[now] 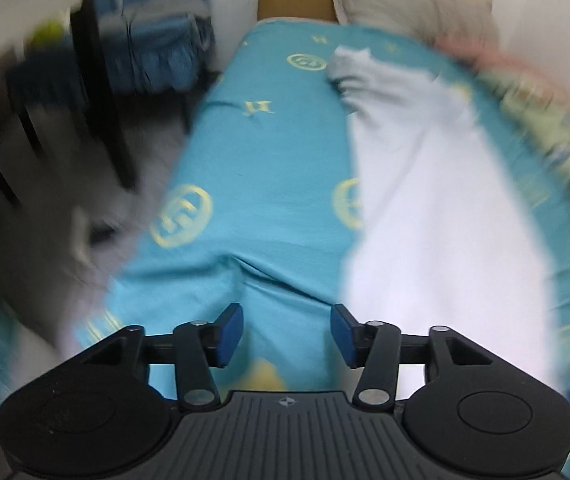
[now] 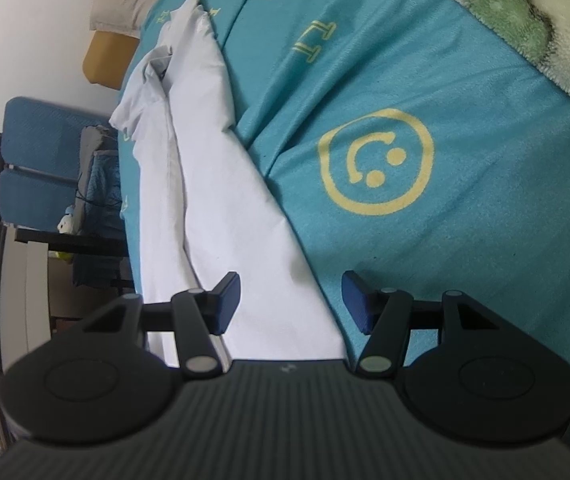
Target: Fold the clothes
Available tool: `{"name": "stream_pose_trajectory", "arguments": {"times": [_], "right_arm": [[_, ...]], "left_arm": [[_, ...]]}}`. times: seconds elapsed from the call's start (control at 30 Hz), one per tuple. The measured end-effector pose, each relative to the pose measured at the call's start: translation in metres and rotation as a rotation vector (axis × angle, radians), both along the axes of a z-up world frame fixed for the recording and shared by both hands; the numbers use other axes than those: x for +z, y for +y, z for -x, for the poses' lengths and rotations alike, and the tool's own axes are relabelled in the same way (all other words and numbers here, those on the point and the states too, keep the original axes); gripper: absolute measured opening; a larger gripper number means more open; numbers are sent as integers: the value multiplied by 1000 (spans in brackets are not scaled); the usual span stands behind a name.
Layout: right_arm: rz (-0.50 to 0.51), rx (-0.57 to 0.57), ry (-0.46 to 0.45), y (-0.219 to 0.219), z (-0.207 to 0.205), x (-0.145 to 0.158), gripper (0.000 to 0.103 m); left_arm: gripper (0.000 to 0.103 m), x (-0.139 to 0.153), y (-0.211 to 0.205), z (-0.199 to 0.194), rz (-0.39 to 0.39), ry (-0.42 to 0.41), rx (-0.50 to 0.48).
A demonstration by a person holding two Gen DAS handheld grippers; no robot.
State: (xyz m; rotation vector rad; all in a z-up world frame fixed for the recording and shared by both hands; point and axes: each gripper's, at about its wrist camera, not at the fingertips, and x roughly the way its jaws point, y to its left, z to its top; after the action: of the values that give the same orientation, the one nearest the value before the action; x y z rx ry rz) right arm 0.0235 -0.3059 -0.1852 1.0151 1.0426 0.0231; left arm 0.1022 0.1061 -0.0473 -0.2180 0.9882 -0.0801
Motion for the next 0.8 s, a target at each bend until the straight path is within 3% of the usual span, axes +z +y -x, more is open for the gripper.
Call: {"name": "stream_pose_trajectory", "arguments": {"times": [0.03, 0.1, 0.23, 0.33, 0.4, 0.57, 0.63, 0.8], "right_arm": [[-2, 1, -2, 0, 1, 1, 59], [-6, 2, -5, 0, 2, 2, 59], [-25, 6, 12, 0, 3, -1, 59], [-40, 11, 28, 1, 4, -4, 59], [-50, 13, 38, 1, 4, -6, 59], [-74, 16, 59, 2, 3, -11, 59], [-89, 20, 64, 2, 4, -12, 59], [-96, 40, 72, 4, 3, -13, 57]], "left_arm": [[59, 1, 2, 10, 74, 19, -4], [59, -7, 2, 23, 148, 74, -5], [59, -35, -1, 27, 200, 213, 30], [59, -46, -2, 26, 168, 262, 72], [59, -51, -2, 27, 179, 277, 82], [52, -48, -2, 33, 337, 281, 5], [47, -52, 0, 33, 330, 294, 3], [48, -61, 3, 30, 312, 327, -3]]}}
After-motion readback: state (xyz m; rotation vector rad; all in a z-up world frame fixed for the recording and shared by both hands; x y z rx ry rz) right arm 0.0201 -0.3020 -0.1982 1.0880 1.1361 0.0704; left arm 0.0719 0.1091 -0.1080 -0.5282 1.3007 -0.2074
